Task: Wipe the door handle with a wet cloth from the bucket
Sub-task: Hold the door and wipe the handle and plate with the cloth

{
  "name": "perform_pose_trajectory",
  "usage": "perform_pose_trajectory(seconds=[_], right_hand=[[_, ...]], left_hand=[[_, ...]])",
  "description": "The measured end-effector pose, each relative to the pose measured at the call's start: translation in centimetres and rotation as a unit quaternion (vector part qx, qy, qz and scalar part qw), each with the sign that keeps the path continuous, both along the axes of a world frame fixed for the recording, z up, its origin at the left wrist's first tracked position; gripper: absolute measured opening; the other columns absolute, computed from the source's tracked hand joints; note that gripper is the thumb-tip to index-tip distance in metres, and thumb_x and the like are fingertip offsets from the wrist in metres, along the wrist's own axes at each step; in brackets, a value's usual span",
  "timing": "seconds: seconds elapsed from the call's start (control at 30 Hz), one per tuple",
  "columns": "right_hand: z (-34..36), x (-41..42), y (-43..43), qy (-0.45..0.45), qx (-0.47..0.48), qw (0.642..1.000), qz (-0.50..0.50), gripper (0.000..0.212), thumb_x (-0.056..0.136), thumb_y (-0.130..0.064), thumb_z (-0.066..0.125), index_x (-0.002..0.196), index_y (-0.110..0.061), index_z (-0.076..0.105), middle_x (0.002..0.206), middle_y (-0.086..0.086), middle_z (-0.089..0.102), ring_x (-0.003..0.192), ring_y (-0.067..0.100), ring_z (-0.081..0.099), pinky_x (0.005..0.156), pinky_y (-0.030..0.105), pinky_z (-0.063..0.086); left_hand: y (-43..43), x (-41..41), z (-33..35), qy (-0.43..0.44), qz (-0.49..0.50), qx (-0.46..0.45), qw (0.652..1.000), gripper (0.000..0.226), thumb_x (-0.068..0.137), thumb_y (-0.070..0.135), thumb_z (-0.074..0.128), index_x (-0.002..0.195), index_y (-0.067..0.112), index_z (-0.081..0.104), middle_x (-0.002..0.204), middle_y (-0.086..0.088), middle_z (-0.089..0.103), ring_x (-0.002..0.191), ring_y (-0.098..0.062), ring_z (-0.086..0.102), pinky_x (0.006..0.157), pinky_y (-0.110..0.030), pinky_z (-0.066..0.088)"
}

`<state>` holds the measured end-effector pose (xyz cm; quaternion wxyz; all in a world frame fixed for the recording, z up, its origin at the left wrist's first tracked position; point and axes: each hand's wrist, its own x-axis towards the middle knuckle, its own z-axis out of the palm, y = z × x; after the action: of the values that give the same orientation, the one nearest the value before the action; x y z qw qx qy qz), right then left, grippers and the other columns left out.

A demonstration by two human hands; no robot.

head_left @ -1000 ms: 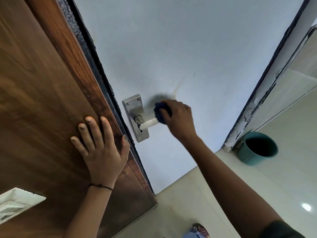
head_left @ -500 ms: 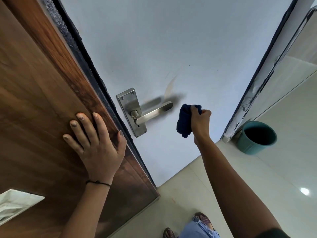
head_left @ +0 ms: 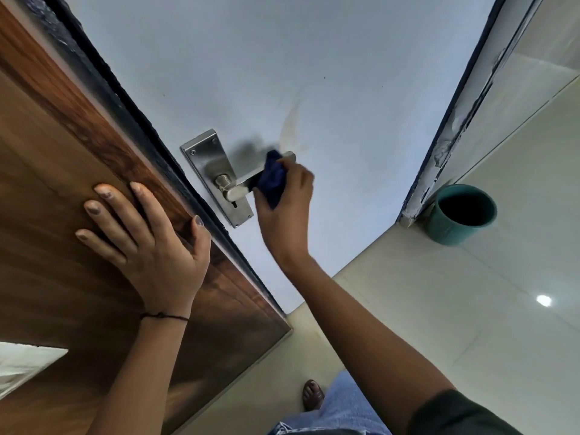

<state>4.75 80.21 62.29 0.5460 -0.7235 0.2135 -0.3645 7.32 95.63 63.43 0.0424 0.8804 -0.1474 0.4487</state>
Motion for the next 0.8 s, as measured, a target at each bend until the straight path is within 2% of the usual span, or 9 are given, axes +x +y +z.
perform_pose_trajectory(seconds=[0.07,0.23,0.3,0.37,0.43,0.5,0.57,0.7,0.8], right_hand=[[-0.7,0.0,1.5,-0.009,-0.055,0.998,0.026,0.051,0.08,-0.005,0.068,0.127,-0.013,0.05,0.124,0.014,0.051,0.112,0.025,0.044,0.086,0.015,0.034],[-1.8,-0.1,3.3,-0.014,-0.179,0.981,0.071,0.05,0.077,-0.006,0.067,0.124,-0.017,0.056,0.124,0.008,0.055,0.107,0.025,0.048,0.081,0.024,0.044],[-1.8,0.3,2.0,-0.028,-0.162,0.985,0.044,0.046,0.075,-0.003,0.064,0.119,-0.018,0.06,0.118,0.006,0.058,0.102,0.024,0.049,0.077,0.021,0.042],[-1.7,0.9,-0.5,-0.041,-0.092,0.994,-0.033,0.039,0.077,-0.001,0.063,0.113,-0.017,0.064,0.111,0.005,0.06,0.098,0.024,0.052,0.076,0.021,0.041],[-1.6,1.5,-3.2,-0.042,-0.004,0.995,-0.088,0.036,0.08,-0.003,0.064,0.112,-0.017,0.064,0.111,0.003,0.06,0.099,0.02,0.053,0.079,0.022,0.043],[-1.5,1.6,-3.9,-0.046,0.035,0.994,-0.089,0.038,0.08,-0.003,0.064,0.115,-0.019,0.062,0.114,-0.001,0.058,0.102,0.017,0.054,0.083,0.022,0.045],[-1.6,1.4,-2.5,-0.059,0.014,0.995,-0.079,0.04,0.078,-0.001,0.064,0.114,-0.018,0.061,0.114,0.001,0.058,0.103,0.02,0.056,0.085,0.019,0.043],[-2.8,0.7,3.2,-0.072,-0.078,0.994,0.017,0.047,0.075,0.0,0.065,0.117,-0.02,0.055,0.12,0.004,0.056,0.105,0.023,0.053,0.088,0.008,0.036],[-2.7,0.8,2.4,-0.082,-0.062,0.995,0.004,0.045,0.073,0.003,0.067,0.115,-0.014,0.06,0.118,0.007,0.058,0.105,0.023,0.054,0.087,0.012,0.04]], left_hand=[[0.0,0.0,-0.1,0.006,-0.003,-0.009,1.0,0.075,0.092,0.039,0.048,0.15,0.001,0.017,0.144,-0.04,0.031,0.131,-0.057,0.027,0.104,-0.071,0.018],[0.2,0.3,-0.3,0.026,-0.007,-0.036,0.999,0.073,0.094,0.041,0.045,0.15,0.008,0.012,0.145,-0.04,0.03,0.131,-0.06,0.028,0.102,-0.076,0.023],[0.4,0.3,-0.4,0.027,-0.012,-0.041,0.999,0.073,0.094,0.042,0.045,0.151,0.009,0.011,0.145,-0.04,0.03,0.131,-0.061,0.028,0.101,-0.076,0.023],[0.4,0.4,-0.5,0.025,-0.014,-0.041,0.999,0.074,0.093,0.041,0.045,0.151,0.009,0.011,0.145,-0.04,0.03,0.131,-0.061,0.027,0.101,-0.076,0.023],[0.3,0.4,-0.5,0.018,-0.013,-0.036,0.999,0.075,0.092,0.039,0.046,0.151,0.007,0.012,0.144,-0.041,0.03,0.13,-0.061,0.027,0.102,-0.075,0.021],[0.3,0.4,-0.6,0.006,-0.01,-0.029,1.0,0.078,0.092,0.039,0.047,0.152,0.005,0.011,0.143,-0.042,0.03,0.13,-0.058,0.025,0.102,-0.074,0.019],[0.3,0.6,-0.7,0.0,-0.008,-0.027,1.0,0.081,0.091,0.039,0.048,0.153,0.007,0.006,0.143,-0.041,0.031,0.131,-0.055,0.022,0.103,-0.073,0.018],[0.3,0.6,-0.8,-0.001,-0.011,-0.03,0.999,0.085,0.091,0.04,0.048,0.154,0.011,-0.001,0.143,-0.041,0.031,0.131,-0.054,0.022,0.102,-0.073,0.019],[0.3,0.6,-0.8,-0.001,-0.014,-0.028,0.999,0.084,0.091,0.04,0.048,0.154,0.01,0.001,0.143,-0.041,0.031,0.131,-0.054,0.022,0.102,-0.073,0.019]])
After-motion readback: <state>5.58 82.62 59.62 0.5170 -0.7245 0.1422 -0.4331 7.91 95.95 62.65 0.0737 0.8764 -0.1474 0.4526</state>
